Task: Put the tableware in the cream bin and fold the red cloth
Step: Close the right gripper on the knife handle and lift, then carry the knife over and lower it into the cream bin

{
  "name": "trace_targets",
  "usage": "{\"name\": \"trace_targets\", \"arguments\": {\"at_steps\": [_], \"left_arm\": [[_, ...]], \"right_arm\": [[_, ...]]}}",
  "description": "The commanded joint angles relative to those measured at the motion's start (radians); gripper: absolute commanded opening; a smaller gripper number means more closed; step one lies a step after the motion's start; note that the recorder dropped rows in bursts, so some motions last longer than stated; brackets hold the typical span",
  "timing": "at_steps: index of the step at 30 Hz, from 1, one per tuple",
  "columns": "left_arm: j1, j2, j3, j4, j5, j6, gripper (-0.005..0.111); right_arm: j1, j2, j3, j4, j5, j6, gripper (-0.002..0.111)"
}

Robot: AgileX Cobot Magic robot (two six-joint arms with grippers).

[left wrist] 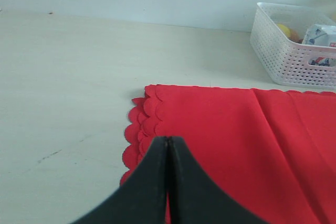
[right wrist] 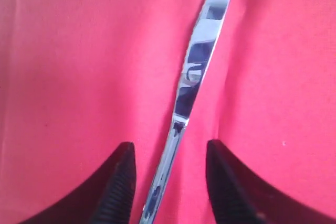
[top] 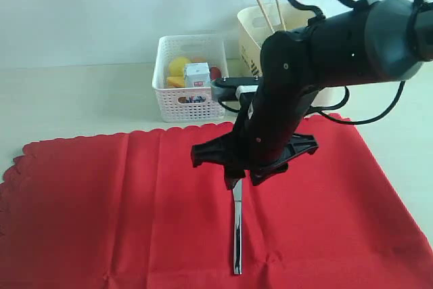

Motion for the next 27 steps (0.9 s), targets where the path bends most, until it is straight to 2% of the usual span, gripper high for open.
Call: {"name": "trace_targets", "arguments": {"at_steps": [1,9,12,15,16,27], "left_arm": [[-0.005,-0.006,0.000,0.000,-0.008,-0.004,0.001],[-0.005,-0.006,0.000,0.000,-0.008,-0.004,0.001],[-0.005,-0.006,0.000,0.000,-0.008,-0.004,0.001],[-0.005,-0.006,0.000,0.000,-0.008,-0.004,0.001],[-0.005,-0.006,0.000,0.000,-0.008,-0.004,0.001],[-0.005,-0.006,0.000,0.000,-0.008,-0.004,0.001]], "right_arm": [[0.037,0.057,0.003,-0.060,-0.016,0.008,0.044],[0.037,0.162,0.003,-0.081,-0.042,0.039,0.043],[0.037,0.188,0.003,-0.083,-0.053,0.035,0.027],[0.037,0.198,0.003,-0.116,-0.051,0.031,0.002],[0.037,0.198,0.003,-0.133,-0.045,0.037,0.000],[0.037,0.038,0.003,-0.200,-0.020,0.039,0.000]]}}
